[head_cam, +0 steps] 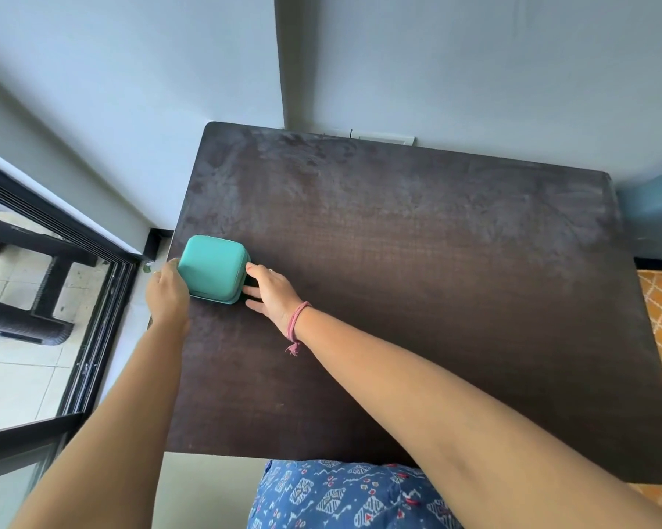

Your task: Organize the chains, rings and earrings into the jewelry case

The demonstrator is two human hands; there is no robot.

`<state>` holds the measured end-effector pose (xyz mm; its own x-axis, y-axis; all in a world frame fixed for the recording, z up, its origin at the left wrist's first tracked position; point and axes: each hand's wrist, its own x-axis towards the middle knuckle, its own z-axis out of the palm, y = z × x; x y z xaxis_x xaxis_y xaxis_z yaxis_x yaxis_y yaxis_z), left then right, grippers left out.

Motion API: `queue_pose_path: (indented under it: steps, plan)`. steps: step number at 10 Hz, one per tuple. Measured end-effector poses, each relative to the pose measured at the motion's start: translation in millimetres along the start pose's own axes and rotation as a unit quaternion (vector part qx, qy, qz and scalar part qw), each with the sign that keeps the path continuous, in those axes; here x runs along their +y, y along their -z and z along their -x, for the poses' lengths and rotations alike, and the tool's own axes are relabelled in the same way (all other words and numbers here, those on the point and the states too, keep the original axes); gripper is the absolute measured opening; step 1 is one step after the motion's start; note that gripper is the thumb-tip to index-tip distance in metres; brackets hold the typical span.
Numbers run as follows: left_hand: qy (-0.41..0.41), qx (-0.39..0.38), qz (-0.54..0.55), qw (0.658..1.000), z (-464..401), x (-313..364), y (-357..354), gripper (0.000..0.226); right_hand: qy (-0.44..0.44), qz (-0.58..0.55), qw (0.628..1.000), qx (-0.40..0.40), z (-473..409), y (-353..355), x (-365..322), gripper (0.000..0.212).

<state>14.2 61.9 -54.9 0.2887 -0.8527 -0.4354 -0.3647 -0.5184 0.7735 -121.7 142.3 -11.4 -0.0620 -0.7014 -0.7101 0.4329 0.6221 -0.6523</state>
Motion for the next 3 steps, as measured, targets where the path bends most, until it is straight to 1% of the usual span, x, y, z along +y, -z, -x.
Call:
queue_pose_path:
  steps: [1,2,3]
  plan:
    - [-0.077,0.043,0.004,0.996,15.6,-0.2,-3.9,0.041,0.044,0.113,0.992,0.037,4.4,16.4,4.2,0.044]
    - [-0.209,0.053,-0.058,0.975,44.4,8.9,-9.2,0.043,0.100,0.255,0.958,0.079,14.2,46.1,7.4,0.043]
    - [-0.319,-0.017,-0.122,0.940,68.2,3.0,-29.9,0.042,0.143,0.334,0.923,0.129,27.8,83.2,11.2,0.042]
